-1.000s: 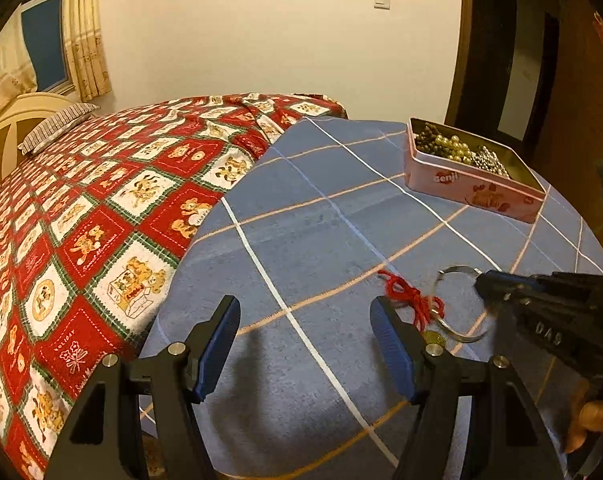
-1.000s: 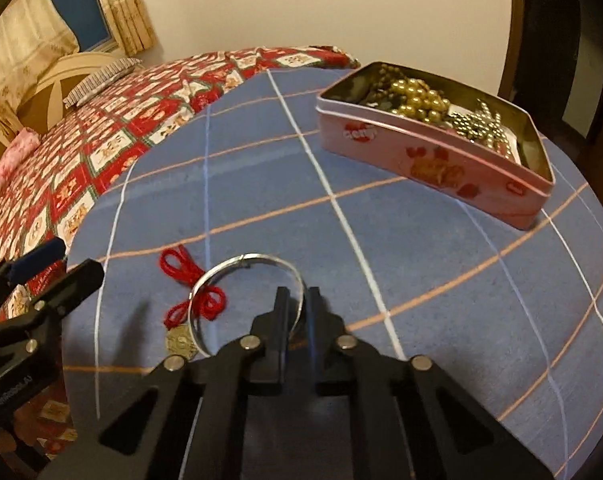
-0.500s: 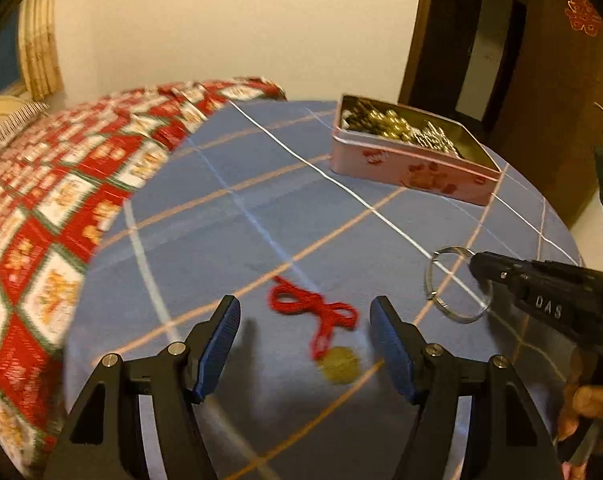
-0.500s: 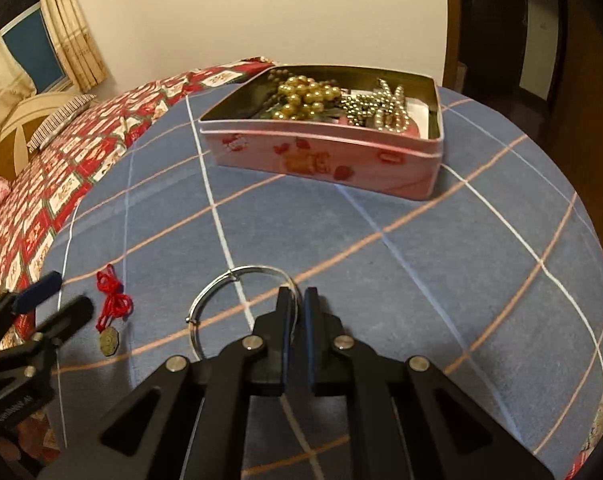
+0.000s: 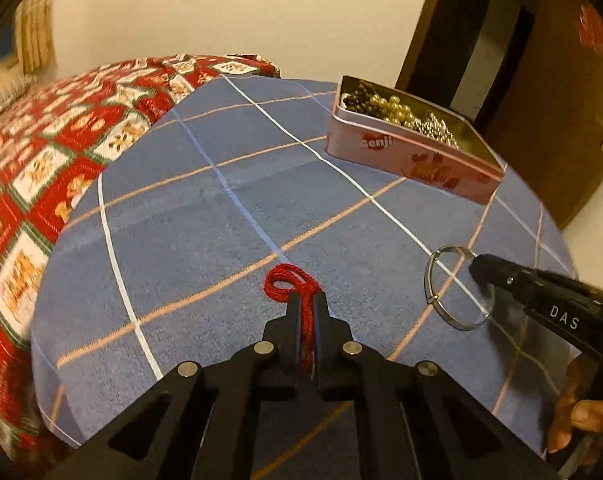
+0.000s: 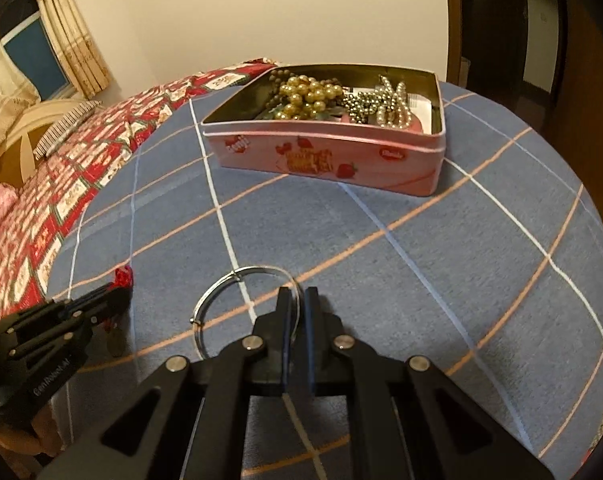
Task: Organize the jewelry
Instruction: 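Grasp the red-cord pendant with the left tool while the right tool spreads inside the silver bangle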
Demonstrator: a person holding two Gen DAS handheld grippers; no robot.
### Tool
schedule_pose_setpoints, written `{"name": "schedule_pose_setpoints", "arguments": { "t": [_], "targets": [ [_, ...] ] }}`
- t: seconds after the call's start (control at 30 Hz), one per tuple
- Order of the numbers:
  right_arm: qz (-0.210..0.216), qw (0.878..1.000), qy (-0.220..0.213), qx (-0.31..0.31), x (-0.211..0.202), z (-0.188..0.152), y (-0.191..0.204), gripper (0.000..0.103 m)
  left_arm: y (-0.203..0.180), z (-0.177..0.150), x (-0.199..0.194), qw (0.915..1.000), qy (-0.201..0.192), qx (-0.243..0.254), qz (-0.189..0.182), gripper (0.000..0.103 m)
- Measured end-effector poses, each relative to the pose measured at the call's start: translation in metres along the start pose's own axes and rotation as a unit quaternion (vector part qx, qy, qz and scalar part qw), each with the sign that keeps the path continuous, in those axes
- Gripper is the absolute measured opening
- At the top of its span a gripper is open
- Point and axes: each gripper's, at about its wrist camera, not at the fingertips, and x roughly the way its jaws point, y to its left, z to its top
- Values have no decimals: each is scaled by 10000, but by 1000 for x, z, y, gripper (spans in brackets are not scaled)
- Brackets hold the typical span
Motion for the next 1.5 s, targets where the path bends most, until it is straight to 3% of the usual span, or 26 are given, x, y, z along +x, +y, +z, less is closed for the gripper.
{"name": "schedule_pose_setpoints", "arguments": {
  "t": [0.23, 0.4, 0.57, 0.63, 0.83, 0.97, 1.07, 1.1, 1.13, 1.2, 1.4, 1.5],
  "targets": [
    [122, 9999, -15, 94, -5, -3, -3, 15, -11, 7, -24, 9986, -493, 37, -195, 4],
    [-130, 9995, 41, -279, 1, -1, 13, 16, -20, 16, -37, 9973, -687, 190, -191, 4],
    [-476, 9963, 83, -711, 5, 0, 25, 11, -22, 18, -46, 9965, -787, 247, -159, 4],
    [-424, 9971, 84, -634, 4, 0, 21, 8, -22, 19, -48, 9963, -814, 239, -157, 4],
    [-225, 9987, -351, -305, -24, 3, 11, 6, -26, 20, -56, 9953, -911, 282, -163, 4],
    [-261, 9975, -522, -409, -40, 9, 17, 7, -29, 21, -58, 9950, -948, 288, -158, 4],
    [20, 9988, -388, -298, -36, 7, 17, 16, -28, 20, -60, 9949, -969, 247, -155, 4],
    [103, 9992, -264, -281, -30, 5, 19, 35, -27, 20, -61, 9949, -966, 235, -152, 4],
    [119, 9994, -178, -274, -27, 3, 20, 64, -26, 20, -61, 9950, -961, 223, -148, 4],
    [146, 9995, -71, -270, -20, -2, 25, 81, -24, 20, -60, 9952, -946, 207, -130, 4],
    [-21, 9976, 239, -644, 5, -9, 44, 80, -19, 20, -59, 9955, -935, 139, -117, 4],
    [-207, 9961, 196, -830, 6, -9, 48, 71, -19, 20, -59, 9955, -933, 130, -114, 4]
  ]
}}
